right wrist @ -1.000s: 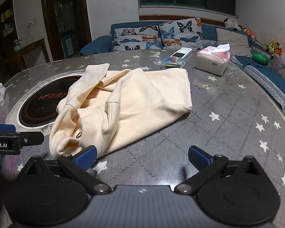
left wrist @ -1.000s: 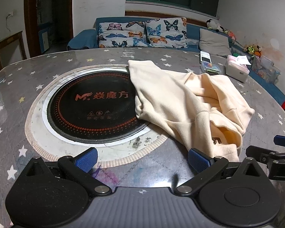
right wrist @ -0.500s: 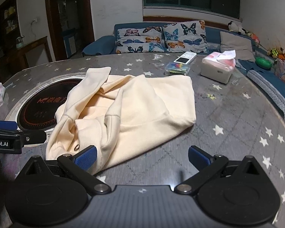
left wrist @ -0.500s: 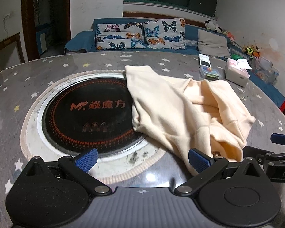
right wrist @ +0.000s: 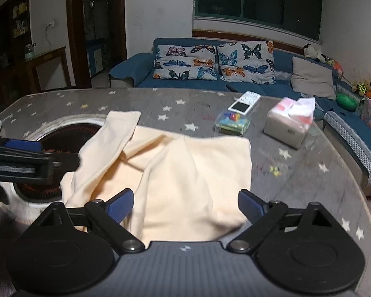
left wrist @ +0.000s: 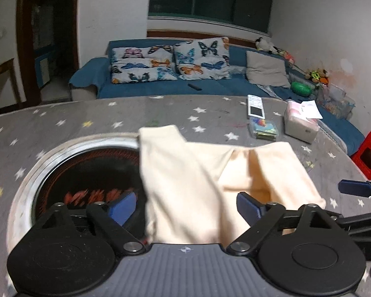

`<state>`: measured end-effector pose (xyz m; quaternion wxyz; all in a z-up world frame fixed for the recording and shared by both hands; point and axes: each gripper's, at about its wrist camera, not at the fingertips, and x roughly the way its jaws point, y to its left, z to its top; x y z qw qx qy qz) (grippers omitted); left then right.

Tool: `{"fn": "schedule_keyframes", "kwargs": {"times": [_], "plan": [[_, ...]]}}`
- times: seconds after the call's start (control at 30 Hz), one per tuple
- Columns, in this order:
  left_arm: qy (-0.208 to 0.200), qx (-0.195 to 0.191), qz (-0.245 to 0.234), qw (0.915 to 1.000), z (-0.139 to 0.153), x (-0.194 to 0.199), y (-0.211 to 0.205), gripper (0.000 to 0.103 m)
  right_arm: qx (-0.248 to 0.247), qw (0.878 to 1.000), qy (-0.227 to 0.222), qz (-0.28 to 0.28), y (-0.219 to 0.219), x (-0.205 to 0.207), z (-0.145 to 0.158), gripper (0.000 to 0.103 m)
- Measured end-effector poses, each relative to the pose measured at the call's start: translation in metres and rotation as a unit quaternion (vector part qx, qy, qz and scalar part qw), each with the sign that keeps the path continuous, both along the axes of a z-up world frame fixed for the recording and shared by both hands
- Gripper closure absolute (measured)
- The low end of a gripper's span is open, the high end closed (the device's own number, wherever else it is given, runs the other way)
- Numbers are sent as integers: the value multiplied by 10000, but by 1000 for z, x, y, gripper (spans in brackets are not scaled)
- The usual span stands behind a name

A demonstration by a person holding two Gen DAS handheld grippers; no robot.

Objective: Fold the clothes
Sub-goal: 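Grasp the sweatshirt edge with the left gripper while the right gripper grasps another edge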

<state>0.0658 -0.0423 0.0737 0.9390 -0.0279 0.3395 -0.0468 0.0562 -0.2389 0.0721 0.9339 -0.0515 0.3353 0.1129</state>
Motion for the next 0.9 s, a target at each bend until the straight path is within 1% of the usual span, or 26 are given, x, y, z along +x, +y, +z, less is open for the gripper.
{"fn": "schedule_keyframes", "kwargs": {"times": [0.07,0.13,0.17,0.2,0.23,0.3,0.33,0.4,0.43,0.5,0.63,0.67,0.77,0.87,0.9], "plan": [[68,55,-146,9999,-3,14,-9,19,-27,10000,-5,2,0,7,2,15],[153,140,-288,9994,-7,28,-16,20,-46,10000,24,14,0,16,3,18],[195,182,-359,9990,-9,34,-20,24,-52,10000,46,22,0,20,3,19],[257,213,-437,9985,-13,41,-24,34,-62,10000,60,24,0,23,3,19],[358,209,-504,9979,-18,46,-24,39,-71,9999,73,27,0,26,3,19],[568,159,-543,9968,-27,54,-23,59,-74,9999,98,36,-1,32,3,20],[656,134,-557,9962,-32,57,-22,65,-56,9999,105,44,-1,35,4,20],[755,78,-569,9955,-39,58,-17,90,-9,9999,115,75,0,44,5,23],[777,44,-576,9953,-41,57,-15,94,20,9999,116,100,1,49,5,24],[718,-30,-593,9956,-40,51,-9,99,78,9998,119,149,4,59,5,27],[523,-73,-582,9969,-34,38,2,100,169,9991,229,298,14,83,0,35],[512,-90,-568,9970,-33,36,5,100,169,9990,269,322,17,89,-3,39],[479,-142,-527,9974,-31,30,14,100,134,9985,387,357,27,109,-16,42],[446,-195,-486,9976,-29,24,23,100,115,9980,546,295,31,126,-29,52],[435,-212,-472,9977,-28,22,26,100,109,9977,614,259,31,131,-34,59]]}}
